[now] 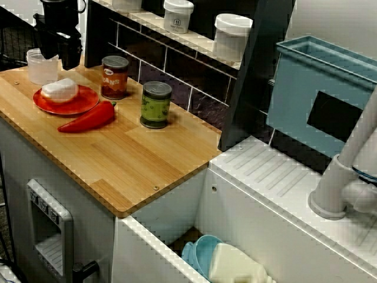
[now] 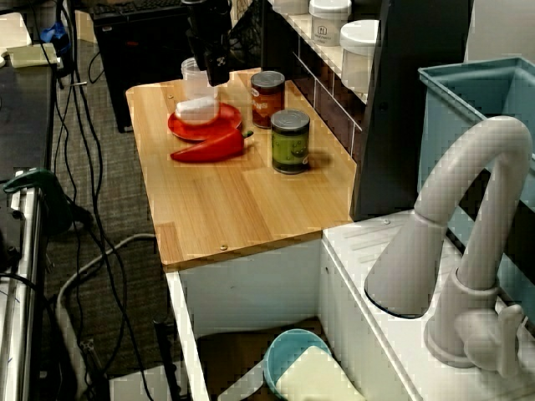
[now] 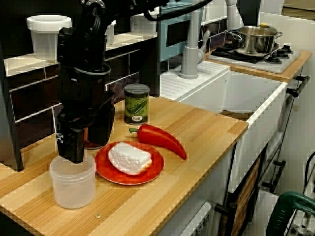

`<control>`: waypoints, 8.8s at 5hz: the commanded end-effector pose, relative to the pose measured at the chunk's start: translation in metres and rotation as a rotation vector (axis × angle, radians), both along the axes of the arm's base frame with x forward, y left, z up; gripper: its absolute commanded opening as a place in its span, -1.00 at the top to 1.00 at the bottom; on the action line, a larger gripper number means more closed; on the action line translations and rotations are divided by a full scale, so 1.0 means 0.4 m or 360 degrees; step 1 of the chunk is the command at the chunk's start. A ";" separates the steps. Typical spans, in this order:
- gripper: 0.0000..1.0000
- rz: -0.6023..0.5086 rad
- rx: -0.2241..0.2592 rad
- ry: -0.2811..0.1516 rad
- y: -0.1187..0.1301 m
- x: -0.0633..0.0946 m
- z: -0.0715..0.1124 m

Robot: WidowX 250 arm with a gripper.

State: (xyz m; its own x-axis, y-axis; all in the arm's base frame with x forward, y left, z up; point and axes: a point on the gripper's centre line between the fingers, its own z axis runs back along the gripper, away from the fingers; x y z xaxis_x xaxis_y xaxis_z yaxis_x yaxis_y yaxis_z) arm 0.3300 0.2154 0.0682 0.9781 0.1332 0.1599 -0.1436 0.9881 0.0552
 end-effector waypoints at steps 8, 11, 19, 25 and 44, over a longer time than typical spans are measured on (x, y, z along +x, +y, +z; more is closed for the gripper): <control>-1.00 -0.0012 0.0007 -0.0073 0.045 -0.027 0.080; -1.00 -0.0023 -0.0007 -0.0075 0.045 -0.040 0.089; -1.00 -0.0029 -0.0039 -0.0073 0.043 -0.032 0.113; -1.00 -0.0021 -0.0021 -0.0063 0.055 -0.044 0.098; 1.00 -0.0247 -0.0244 -0.0120 -0.244 -0.066 0.210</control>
